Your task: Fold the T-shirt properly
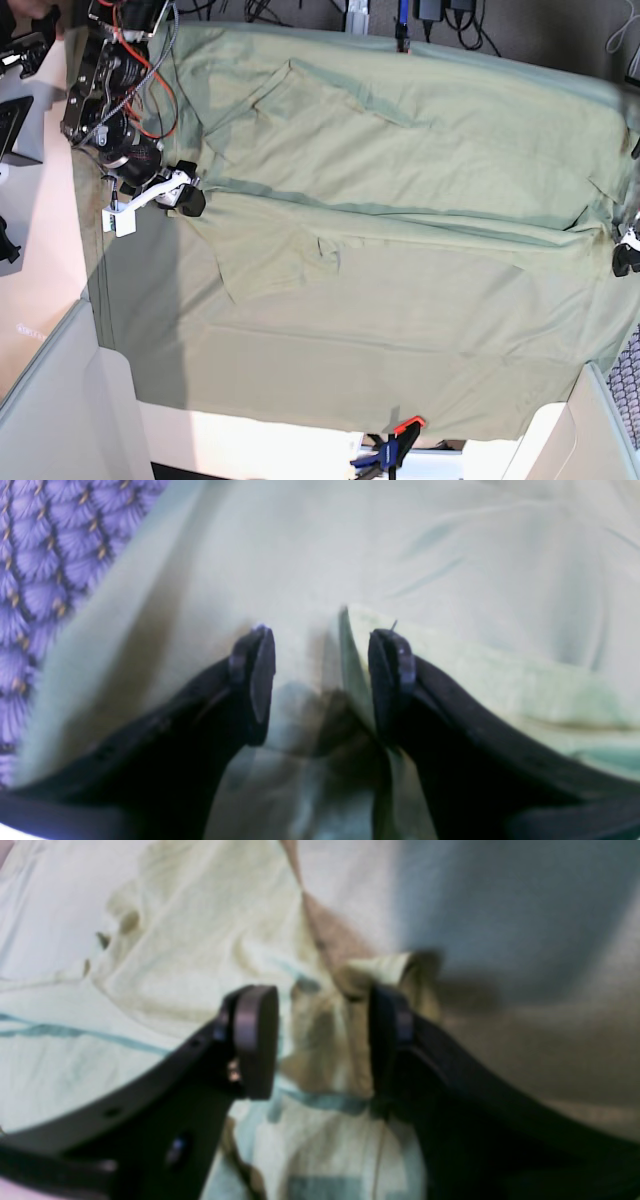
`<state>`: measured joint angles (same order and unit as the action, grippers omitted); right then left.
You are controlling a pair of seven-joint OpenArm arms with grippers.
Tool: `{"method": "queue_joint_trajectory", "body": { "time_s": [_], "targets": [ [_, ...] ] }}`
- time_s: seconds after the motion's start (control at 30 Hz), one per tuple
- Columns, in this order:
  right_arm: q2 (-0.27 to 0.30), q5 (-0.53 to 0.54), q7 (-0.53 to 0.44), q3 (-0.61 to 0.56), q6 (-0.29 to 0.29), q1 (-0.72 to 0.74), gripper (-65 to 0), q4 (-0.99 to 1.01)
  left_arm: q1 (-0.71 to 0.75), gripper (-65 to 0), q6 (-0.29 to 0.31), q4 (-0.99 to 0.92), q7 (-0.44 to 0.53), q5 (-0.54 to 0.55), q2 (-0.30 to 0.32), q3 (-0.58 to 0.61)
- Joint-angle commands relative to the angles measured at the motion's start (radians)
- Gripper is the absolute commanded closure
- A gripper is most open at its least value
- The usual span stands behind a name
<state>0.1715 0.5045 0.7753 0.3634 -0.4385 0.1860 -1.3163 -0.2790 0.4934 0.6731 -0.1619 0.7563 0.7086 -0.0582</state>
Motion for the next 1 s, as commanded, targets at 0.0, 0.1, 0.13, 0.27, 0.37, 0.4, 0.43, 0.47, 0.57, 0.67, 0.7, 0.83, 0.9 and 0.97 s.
{"method": "queue_joint_trajectory", "body": {
  "time_s": [0.0, 0.1, 0.13, 0.27, 0.37, 0.4, 0.43, 0.47, 0.57, 0.67, 0.7, 0.83, 0.9, 0.97],
  "targets": [
    [0.011, 0.016, -0.018, 0.001, -0.006, 0.018, -29.7, -0.017, -0.042, -33.5, 0.004, -0.014, 0.004, 0.036, 0.023, -0.007],
    [0.011, 0.016, -0.017, 0.001, -0.006, 0.018, -29.7, -0.017, -0.084, -33.5, 0.02, -0.065, -0.017, 0.086, 0.019, -0.007],
    [0.011, 0.015, -0.015, 0.001, -0.007, 0.018, -29.7, -0.017, -0.093, -33.5, 0.027, -0.069, -0.031, 0.095, 0.02, -0.007],
    [0.011, 0.016, -0.015, 0.001, -0.007, 0.018, -29.7, -0.017, -0.124, -33.5, 0.027, -0.07, -0.126, 0.122, 0.01, -0.006],
    [0.011, 0.02, -0.015, 0.001, -0.006, 0.019, -29.6, -0.017, -0.126, -33.5, -0.022, -0.071, -0.137, 0.098, -0.011, -0.006],
    [0.011, 0.019, -0.015, 0.001, -0.007, 0.018, -29.7, -0.017, -0.126, -33.5, -0.052, -0.071, -0.135, 0.088, -0.016, -0.006],
    [0.011, 0.019, -0.014, 0.001, -0.006, 0.018, -29.6, -0.017, -0.126, -33.5, -0.068, -0.071, -0.134, 0.082, -0.019, -0.006],
    [0.011, 0.019, -0.011, 0.001, -0.007, 0.018, -29.7, -0.017, -0.125, -33.5, -0.071, -0.071, -0.135, 0.069, -0.021, -0.006],
    [0.011, 0.019, -0.011, 0.001, -0.007, 0.018, -29.6, -0.017, -0.125, -33.5, -0.072, -0.071, -0.146, 0.039, -0.026, -0.006],
    [0.011, 0.02, -0.011, 0.001, -0.006, 0.018, -29.6, -0.017, -0.126, -33.3, -0.071, -0.071, -0.183, 0.039, -0.03, 0.001],
    [0.011, 0.02, -0.011, 0.001, -0.006, 0.019, -29.7, -0.017, -0.126, -32.8, -0.07, -0.071, -0.188, 0.039, -0.03, 0.011],
    [0.011, 0.02, -0.012, 0.001, -0.006, 0.018, -29.7, -0.017, -0.126, -32.8, 0.012, -0.068, -0.187, 0.049, -0.029, 0.06],
    [0.011, 0.02, -0.016, 0.001, -0.006, 0.019, -29.6, -0.017, -0.126, -32.8, 0.027, -0.059, -0.187, 0.076, -0.03, 0.086],
    [0.011, 0.02, -0.029, 0.002, -0.006, 0.019, -29.7, -0.017, -0.126, -32.4, 0.027, -0.048, -0.187, 0.082, -0.03, 0.101]
  ]
}}
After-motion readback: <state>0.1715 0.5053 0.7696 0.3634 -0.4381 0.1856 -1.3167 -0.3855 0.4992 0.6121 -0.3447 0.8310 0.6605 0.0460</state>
